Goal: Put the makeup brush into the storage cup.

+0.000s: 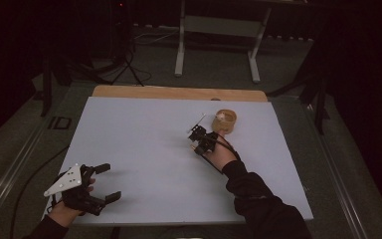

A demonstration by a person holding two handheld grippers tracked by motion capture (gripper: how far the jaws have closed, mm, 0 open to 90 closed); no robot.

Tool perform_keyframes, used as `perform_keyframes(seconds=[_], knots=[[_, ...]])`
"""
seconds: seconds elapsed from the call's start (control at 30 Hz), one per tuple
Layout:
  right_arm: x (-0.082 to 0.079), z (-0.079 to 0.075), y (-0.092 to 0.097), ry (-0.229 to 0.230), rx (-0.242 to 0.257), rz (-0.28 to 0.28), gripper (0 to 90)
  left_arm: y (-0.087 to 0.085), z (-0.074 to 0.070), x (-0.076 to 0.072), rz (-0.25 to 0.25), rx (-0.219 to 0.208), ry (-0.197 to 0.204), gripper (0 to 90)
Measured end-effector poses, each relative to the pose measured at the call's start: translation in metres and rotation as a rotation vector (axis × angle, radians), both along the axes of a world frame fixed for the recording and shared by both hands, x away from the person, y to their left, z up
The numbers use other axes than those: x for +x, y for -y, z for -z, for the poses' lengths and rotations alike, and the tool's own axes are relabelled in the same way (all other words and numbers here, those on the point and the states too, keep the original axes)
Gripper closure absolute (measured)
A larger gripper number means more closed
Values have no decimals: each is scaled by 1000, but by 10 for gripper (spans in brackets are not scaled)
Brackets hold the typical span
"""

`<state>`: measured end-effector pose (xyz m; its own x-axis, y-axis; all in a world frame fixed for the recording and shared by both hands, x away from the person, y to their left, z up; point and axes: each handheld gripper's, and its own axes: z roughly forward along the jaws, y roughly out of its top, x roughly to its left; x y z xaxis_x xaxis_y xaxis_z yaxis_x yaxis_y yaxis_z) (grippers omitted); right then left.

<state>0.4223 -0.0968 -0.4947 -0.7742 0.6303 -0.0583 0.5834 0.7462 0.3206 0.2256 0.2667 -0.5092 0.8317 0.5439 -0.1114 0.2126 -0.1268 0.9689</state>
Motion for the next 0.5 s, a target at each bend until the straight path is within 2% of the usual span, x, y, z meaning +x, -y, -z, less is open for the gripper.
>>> perform_keyframes(seconds=[0.13,0.5], knots=[[0,-8,5,0,27,12,842,0,0,0,-1,0,0,4],[-5,-28,16,36,84,-4,843,0,0,0,-2,2,-2,5]])
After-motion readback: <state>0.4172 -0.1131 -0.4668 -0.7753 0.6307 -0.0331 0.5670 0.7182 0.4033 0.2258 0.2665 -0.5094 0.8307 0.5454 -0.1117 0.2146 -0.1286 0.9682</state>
